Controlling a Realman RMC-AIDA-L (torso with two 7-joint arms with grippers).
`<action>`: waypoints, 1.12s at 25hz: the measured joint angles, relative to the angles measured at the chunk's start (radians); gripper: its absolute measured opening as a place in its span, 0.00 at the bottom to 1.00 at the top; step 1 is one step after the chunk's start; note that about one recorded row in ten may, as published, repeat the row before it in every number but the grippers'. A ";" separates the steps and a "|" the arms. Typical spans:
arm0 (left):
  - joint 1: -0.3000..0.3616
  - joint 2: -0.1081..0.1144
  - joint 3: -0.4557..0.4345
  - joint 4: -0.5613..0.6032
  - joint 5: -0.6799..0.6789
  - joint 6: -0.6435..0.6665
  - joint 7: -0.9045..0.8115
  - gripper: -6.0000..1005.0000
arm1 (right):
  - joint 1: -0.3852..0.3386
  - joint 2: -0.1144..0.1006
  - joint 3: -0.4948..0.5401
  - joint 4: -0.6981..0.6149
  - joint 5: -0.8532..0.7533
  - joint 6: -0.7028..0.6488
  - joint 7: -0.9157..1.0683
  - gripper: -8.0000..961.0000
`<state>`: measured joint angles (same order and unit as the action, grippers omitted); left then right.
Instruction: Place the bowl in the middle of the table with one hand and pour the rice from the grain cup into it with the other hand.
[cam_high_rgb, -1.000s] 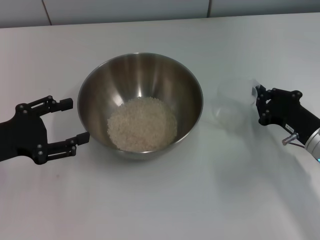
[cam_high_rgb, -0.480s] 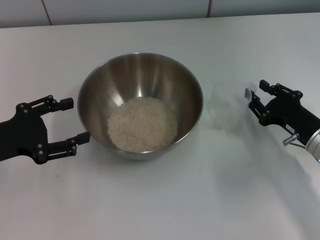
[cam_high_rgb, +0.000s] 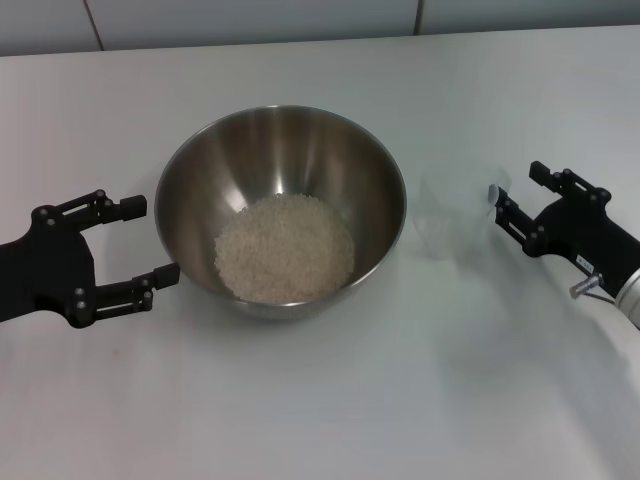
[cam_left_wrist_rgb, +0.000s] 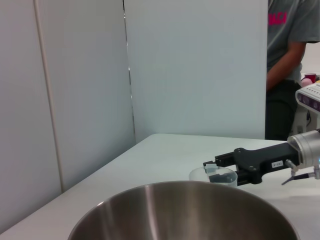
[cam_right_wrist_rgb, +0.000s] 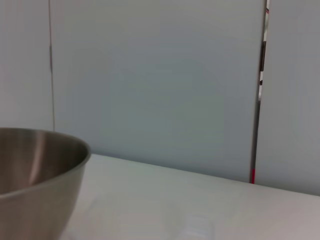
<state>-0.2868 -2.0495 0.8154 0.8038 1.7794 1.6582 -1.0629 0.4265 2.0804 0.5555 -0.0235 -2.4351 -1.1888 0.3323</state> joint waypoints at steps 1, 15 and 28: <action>0.000 0.000 -0.001 -0.001 0.000 0.000 0.000 0.81 | -0.015 0.002 -0.002 0.004 -0.003 -0.016 0.000 0.63; 0.003 0.002 -0.007 -0.008 -0.001 0.004 -0.009 0.81 | -0.222 0.002 -0.004 0.022 -0.008 -0.331 0.026 0.63; 0.024 0.011 -0.012 -0.008 -0.009 0.123 -0.001 0.81 | -0.109 -0.012 -0.206 -0.469 -0.017 -0.902 0.457 0.63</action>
<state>-0.2624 -2.0385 0.8035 0.7958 1.7702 1.7813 -1.0643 0.3176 2.0684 0.3493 -0.4924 -2.4523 -2.0908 0.7890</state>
